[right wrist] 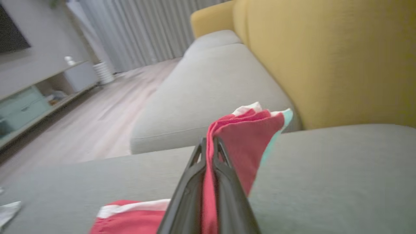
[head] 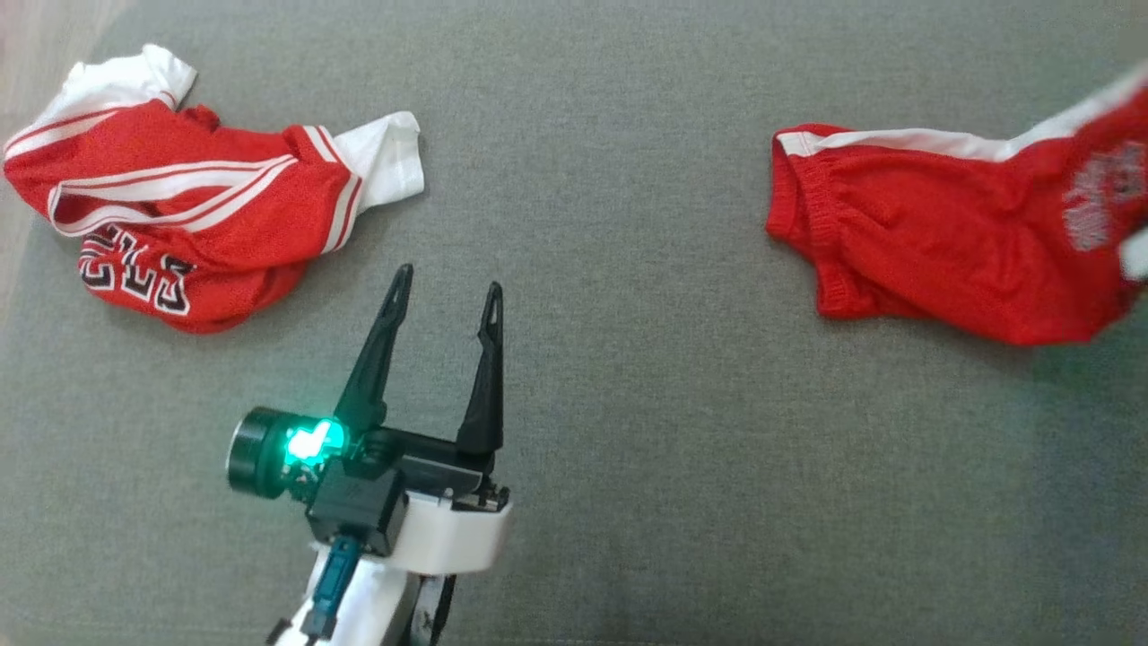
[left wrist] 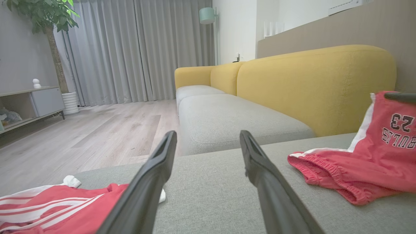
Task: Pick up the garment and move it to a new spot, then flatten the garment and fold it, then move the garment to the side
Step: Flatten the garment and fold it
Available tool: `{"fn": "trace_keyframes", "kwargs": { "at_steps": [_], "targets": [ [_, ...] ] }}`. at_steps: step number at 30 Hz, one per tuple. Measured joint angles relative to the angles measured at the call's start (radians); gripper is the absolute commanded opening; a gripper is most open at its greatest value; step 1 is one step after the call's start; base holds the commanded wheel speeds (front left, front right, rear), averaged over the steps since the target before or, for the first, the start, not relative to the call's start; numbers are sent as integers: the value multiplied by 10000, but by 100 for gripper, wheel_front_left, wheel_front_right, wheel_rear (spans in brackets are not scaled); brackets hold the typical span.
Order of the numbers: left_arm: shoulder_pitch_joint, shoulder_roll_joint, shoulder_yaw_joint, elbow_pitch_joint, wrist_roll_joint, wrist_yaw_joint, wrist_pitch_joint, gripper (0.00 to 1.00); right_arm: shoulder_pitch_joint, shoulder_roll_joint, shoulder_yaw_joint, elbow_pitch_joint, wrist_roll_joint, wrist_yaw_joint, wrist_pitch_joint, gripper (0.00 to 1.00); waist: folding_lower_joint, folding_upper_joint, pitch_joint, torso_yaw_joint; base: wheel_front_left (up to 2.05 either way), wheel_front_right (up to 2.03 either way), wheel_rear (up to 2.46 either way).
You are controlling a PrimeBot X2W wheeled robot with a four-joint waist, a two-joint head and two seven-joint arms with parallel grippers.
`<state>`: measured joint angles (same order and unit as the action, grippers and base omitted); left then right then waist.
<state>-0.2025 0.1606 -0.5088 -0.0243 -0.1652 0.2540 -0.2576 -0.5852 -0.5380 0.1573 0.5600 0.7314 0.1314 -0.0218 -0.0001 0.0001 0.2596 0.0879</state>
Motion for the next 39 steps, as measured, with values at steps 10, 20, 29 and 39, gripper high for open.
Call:
{"fn": "trace_keyframes", "kwargs": {
  "at_steps": [10,20,29,39],
  "targets": [
    [9,-522,247,226,199,-311,0,100,611,2280,1528,-1988,-700,0,941,100,1,0,-233,324,0,0,0],
    [116,-771,690,449,255,-355,0,100,1312,2706,978,-2314,-1990,0,-1012,100,1,0,-707,448,0,0,0],
    [1476,-849,1540,669,-46,-619,0,100,4428,3260,-938,-2357,-3774,0,-2291,100,-1,0,-1864,98,0,0,0],
    [2820,-838,2303,1227,257,-825,8,100,6361,4109,-1308,-3168,-5325,0,-2291,100,-2,0,-2627,-442,0,0,0]
  ]
}}
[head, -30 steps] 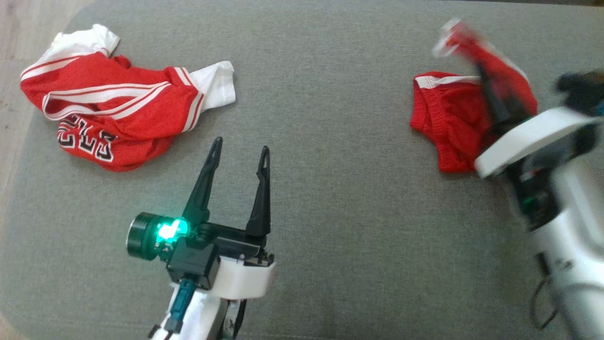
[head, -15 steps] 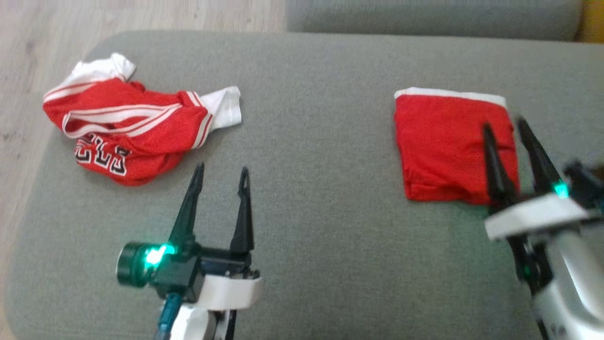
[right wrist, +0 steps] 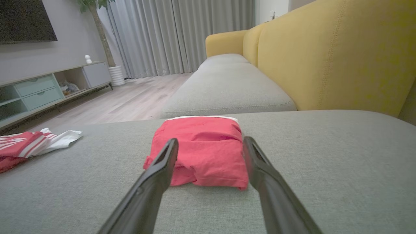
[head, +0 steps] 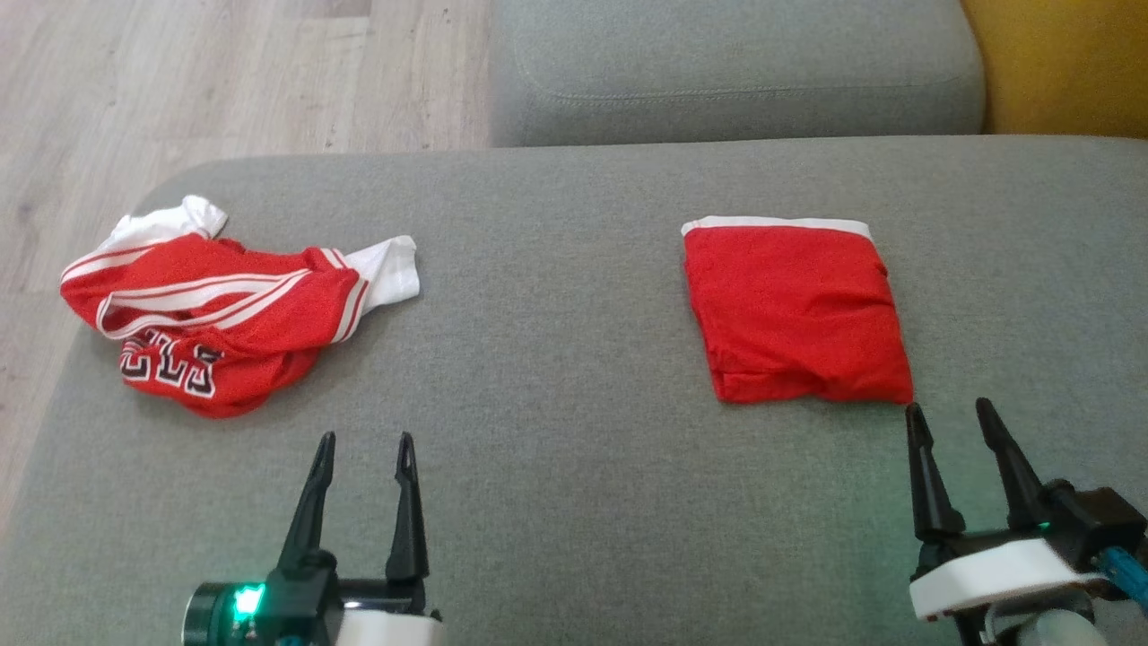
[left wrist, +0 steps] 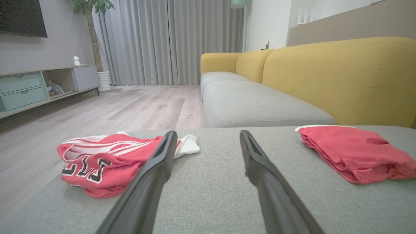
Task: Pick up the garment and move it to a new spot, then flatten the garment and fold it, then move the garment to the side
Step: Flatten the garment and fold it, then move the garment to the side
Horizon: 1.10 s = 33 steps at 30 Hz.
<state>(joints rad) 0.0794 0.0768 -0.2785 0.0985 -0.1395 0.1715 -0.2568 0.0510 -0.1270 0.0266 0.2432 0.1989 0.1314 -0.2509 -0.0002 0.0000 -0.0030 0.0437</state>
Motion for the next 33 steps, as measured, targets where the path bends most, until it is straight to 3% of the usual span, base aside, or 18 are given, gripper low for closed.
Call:
{"fn": "trace_keyframes", "kwargs": {
  "at_steps": [16,33],
  "targets": [
    [84,-190,380,261,165,-399,0,100,33,226,-17,-150,-765,0,0,100,2,0,-177,-114,0,0,0],
    [70,-205,514,314,157,-583,0,100,-50,242,-84,261,-376,0,0,100,2,0,184,21,0,0,0]
  ]
}}
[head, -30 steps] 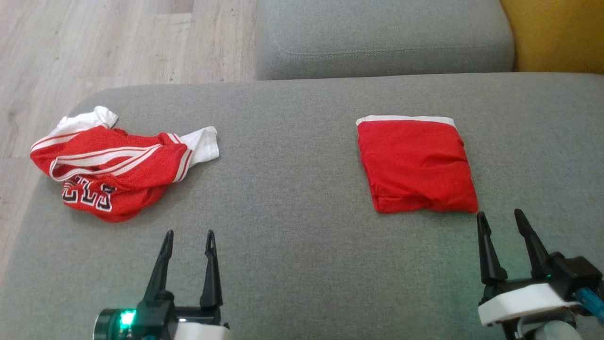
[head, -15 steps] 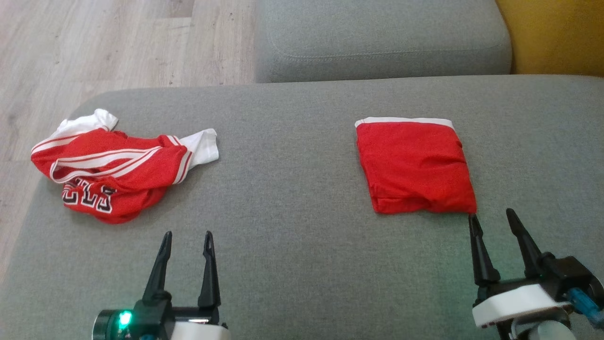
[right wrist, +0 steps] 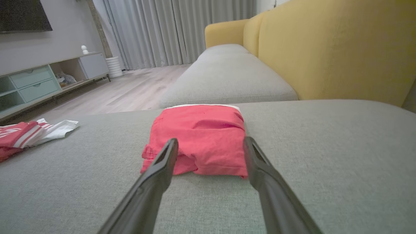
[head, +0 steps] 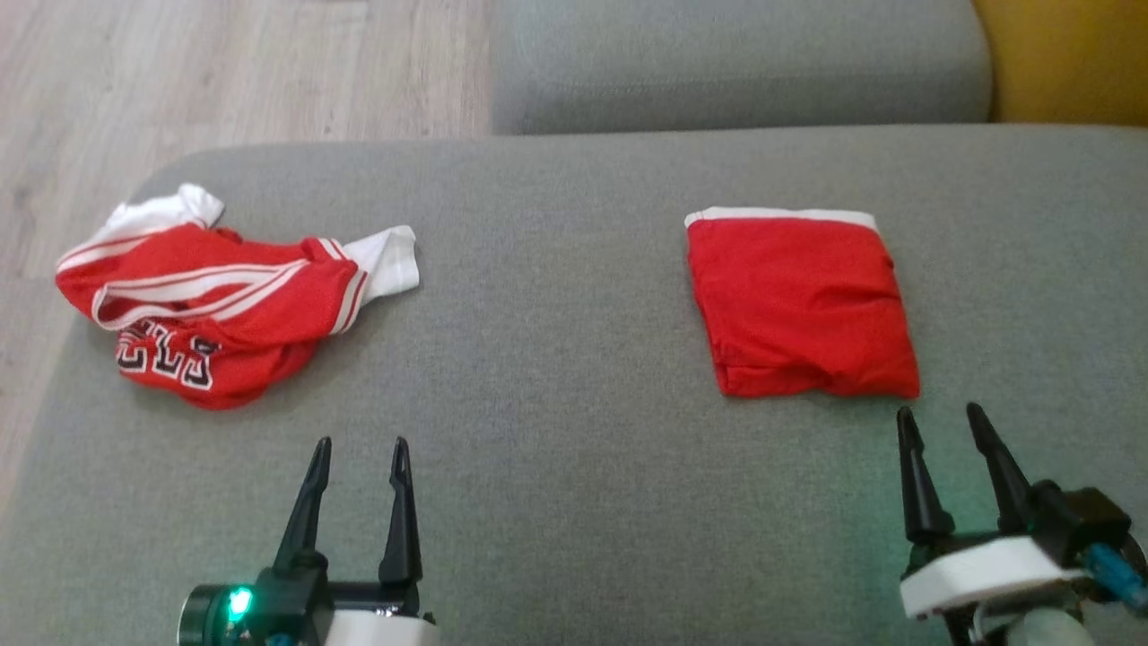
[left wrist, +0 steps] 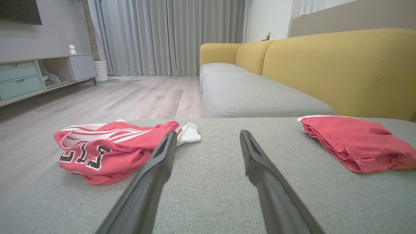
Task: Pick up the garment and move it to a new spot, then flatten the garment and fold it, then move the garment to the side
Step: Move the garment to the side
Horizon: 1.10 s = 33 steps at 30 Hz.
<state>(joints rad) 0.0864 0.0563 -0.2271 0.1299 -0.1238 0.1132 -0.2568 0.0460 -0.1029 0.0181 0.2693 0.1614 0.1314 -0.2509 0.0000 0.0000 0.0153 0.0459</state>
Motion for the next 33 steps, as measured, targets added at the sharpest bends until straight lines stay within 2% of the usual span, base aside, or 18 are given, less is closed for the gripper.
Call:
{"fn": "trace_keyframes", "kwargs": {
  "at_steps": [4,8,13,19,20,22,24,27,33],
  "targets": [
    [-263,-4,-48,-90,0,-25,0,100,-975,-113,-19,846,407,0,0,100,1,0,525,52,0,0,0],
    [-930,-17,-173,-159,-2,-88,0,100,-2936,-790,94,2336,903,0,42,100,3,0,1200,133,0,0,0],
    [-1412,-46,-453,-180,-13,-81,0,100,-4855,-1553,190,4121,1595,0,1266,100,4,0,1941,328,0,0,0],
    [-1908,-46,-863,-155,-132,-63,0,100,-6034,-1950,869,5388,2366,0,2468,100,3,0,2554,648,0,0,0],
    [-1968,-46,-932,-150,-174,-56,0,100,-6107,-1958,1058,5469,2575,0,2617,82,2,0,2626,690,0,0,0],
    [-2052,-48,-982,-138,-190,31,0,100,-6123,-1960,1407,5461,2922,0,2681,0,3,-1,2738,737,0,0,0],
    [-2059,-48,-991,-138,-190,92,0,100,-6131,-2025,1534,5448,3026,0,2673,0,2,0,2776,729,0,0,0],
    [-2057,-46,-1020,-115,-194,111,0,100,-6295,-2466,1852,5499,3035,2,2506,0,0,0,2834,568,0,0,0],
    [-2184,-48,-1014,-259,0,102,0,100,-6487,-4155,2326,5559,2571,2,2422,0,0,0,3273,78,0,0,0]
  ]
}}
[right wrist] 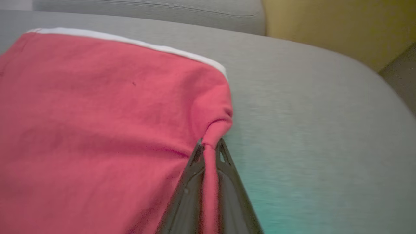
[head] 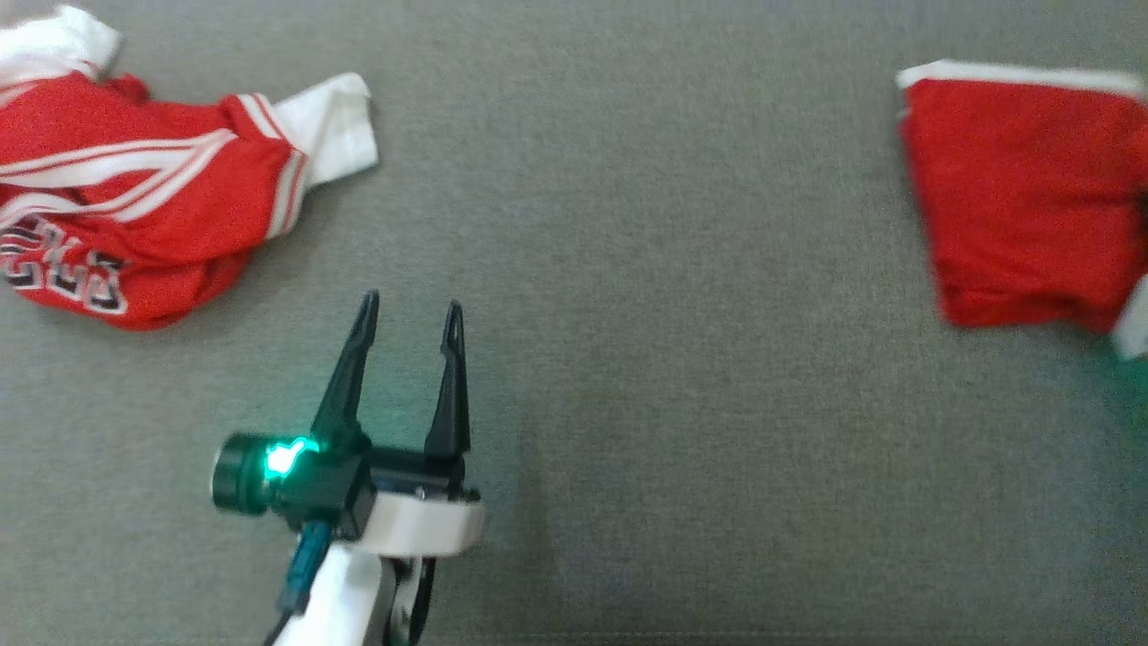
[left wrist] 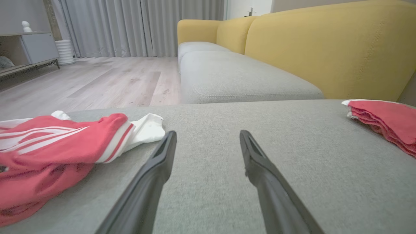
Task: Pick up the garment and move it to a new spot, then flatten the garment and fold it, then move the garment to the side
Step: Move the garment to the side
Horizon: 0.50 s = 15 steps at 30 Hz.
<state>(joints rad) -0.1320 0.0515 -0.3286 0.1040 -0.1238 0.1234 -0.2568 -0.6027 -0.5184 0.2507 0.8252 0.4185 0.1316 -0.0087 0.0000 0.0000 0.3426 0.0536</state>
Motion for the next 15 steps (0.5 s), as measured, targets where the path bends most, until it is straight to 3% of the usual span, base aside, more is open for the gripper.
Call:
{"fn": "trace_keyframes", "kwargs": {
  "at_steps": [7,12,13,15],
  "targets": [
    [-1189,-2,-173,-167,194,-148,0,100,-739,-2142,-639,-23,-318,-2,-96,0,2,0,1078,-429,0,0,0],
    [-1547,-12,-299,-217,194,-176,0,100,-1062,-2844,-1392,-136,-802,0,-165,1,3,0,1777,-611,0,0,0],
    [-1586,-12,-311,-205,192,-176,0,100,-1118,-2941,-1779,-290,-1271,0,-332,100,4,-1,1938,-673,0,0,0],
    [-1662,-13,-313,-132,192,-184,0,100,-1237,-2922,-2288,-458,-1887,0,-715,100,5,-1,1954,-718,0,0,0]
  ]
}}
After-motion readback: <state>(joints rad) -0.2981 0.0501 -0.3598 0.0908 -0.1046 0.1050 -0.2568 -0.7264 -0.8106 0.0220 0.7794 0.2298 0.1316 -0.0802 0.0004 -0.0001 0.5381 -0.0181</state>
